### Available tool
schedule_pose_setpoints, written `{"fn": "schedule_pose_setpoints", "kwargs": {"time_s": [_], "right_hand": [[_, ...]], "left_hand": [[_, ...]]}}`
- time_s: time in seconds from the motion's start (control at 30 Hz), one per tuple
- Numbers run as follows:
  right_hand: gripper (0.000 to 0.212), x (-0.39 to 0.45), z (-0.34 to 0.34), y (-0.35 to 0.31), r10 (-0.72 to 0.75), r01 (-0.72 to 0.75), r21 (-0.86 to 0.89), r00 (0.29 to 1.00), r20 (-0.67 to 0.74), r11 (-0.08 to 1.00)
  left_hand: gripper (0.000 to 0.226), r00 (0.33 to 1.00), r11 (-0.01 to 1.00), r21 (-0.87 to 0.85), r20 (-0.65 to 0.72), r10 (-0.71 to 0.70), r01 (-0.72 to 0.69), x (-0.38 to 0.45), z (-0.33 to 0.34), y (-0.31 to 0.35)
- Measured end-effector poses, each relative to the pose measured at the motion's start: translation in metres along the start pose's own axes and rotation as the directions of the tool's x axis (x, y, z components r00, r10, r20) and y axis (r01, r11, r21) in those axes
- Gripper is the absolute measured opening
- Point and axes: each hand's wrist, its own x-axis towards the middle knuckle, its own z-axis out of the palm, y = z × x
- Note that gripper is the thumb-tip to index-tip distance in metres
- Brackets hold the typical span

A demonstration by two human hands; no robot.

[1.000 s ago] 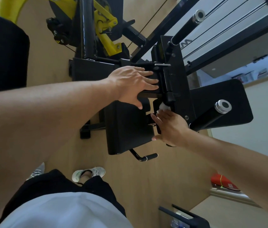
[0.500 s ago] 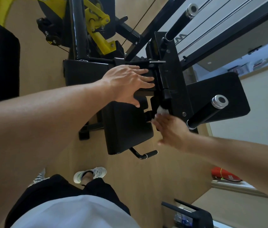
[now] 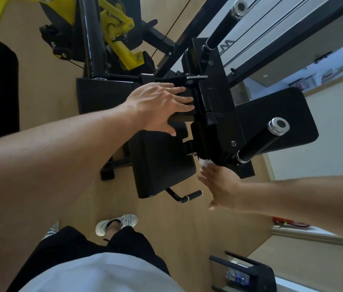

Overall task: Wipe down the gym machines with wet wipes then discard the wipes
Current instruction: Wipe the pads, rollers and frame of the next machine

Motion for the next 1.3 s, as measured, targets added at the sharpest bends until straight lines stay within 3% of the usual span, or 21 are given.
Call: {"fn": "schedule_pose_setpoints", "kwargs": {"time_s": [0.23, 0.4, 0.47, 0.67, 0.87, 0.93, 1.07, 1.13, 1.3], "right_hand": [[0.096, 0.041, -0.047, 0.072, 0.281, -0.249, 0.223, 0.952, -0.124, 0.942], [0.106, 0.003, -0.011, 0.021, 0.09, -0.085, 0.083, 0.994, -0.067, 0.993], [0.106, 0.001, -0.001, 0.015, 0.052, -0.047, 0.118, 0.998, -0.044, 0.992], [0.103, 0.042, -0.036, 0.065, 0.301, -0.258, 0.258, 0.943, -0.141, 0.931], [0.109, 0.003, -0.009, 0.016, 0.074, -0.068, 0.125, 0.996, -0.048, 0.99], [0.105, 0.014, -0.017, 0.034, 0.136, -0.116, 0.22, 0.988, -0.078, 0.969], [0.105, 0.043, -0.054, 0.077, 0.327, -0.245, 0.512, 0.942, -0.076, 0.823], [0.106, 0.043, -0.051, 0.067, 0.322, -0.26, 0.405, 0.942, -0.091, 0.876], [0.114, 0.018, 0.007, 0.001, 0.063, -0.058, 0.047, 0.993, -0.097, 0.997]], "left_hand": [[0.088, 1.0, 1.0, -0.006, 0.015, 0.002, -0.001, 0.0, -0.003, 0.001], [0.087, 1.0, 1.0, -0.009, 0.016, -0.004, 0.004, 0.001, -0.001, 0.0], [0.086, 1.0, 1.0, -0.015, 0.007, 0.001, -0.001, 0.001, -0.001, -0.001], [0.087, 1.0, 1.0, -0.006, 0.023, -0.005, 0.005, 0.001, -0.002, 0.002], [0.086, 0.999, 1.0, -0.013, 0.032, -0.004, 0.005, 0.0, -0.003, 0.001], [0.086, 1.0, 1.0, -0.014, 0.028, -0.006, 0.006, 0.0, -0.003, 0.001], [0.086, 1.0, 1.0, -0.004, 0.029, 0.002, -0.002, 0.001, -0.001, 0.001], [0.087, 0.999, 1.0, 0.001, 0.033, 0.007, -0.007, 0.001, -0.001, 0.001], [0.086, 1.0, 1.0, -0.001, 0.007, 0.004, -0.004, 0.001, 0.002, -0.001]]}}
